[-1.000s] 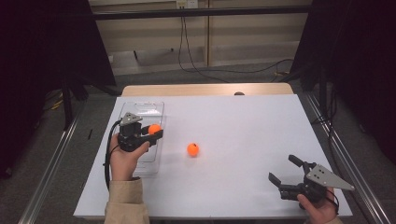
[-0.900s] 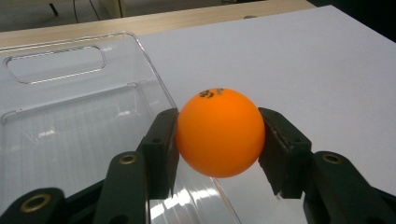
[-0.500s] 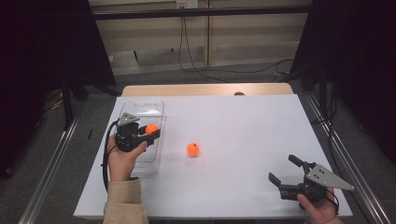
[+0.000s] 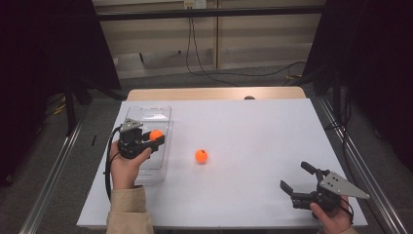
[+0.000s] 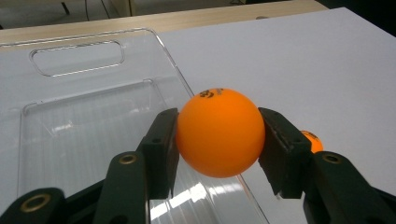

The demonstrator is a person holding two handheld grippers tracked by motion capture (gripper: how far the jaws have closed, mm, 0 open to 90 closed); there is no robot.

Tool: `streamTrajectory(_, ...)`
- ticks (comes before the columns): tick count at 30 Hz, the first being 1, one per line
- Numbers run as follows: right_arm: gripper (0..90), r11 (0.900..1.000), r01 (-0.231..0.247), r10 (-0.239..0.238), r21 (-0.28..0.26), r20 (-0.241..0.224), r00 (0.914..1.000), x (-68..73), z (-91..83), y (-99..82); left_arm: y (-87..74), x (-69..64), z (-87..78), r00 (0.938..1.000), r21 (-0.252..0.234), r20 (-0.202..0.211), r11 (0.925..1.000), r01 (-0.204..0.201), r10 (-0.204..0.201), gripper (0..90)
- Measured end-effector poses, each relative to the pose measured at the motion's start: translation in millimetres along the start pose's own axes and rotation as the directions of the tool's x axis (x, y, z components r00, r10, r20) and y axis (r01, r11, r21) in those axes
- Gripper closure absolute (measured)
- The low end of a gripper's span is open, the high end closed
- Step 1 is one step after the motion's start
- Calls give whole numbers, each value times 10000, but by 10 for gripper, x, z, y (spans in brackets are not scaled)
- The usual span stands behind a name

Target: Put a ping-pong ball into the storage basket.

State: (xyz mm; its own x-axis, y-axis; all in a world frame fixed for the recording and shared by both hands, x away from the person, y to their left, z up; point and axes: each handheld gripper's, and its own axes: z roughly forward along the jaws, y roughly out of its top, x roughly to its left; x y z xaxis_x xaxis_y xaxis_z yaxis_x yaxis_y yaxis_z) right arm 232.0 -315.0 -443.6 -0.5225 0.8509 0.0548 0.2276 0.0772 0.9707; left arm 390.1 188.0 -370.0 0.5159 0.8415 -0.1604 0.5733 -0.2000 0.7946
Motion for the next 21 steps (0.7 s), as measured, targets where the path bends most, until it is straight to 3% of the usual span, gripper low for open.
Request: streamTrajectory(21,28,10000,-21,21,17,0,10000,0,1,-2,-39,65,9,9997,25,-221,10000,94,-94,509)
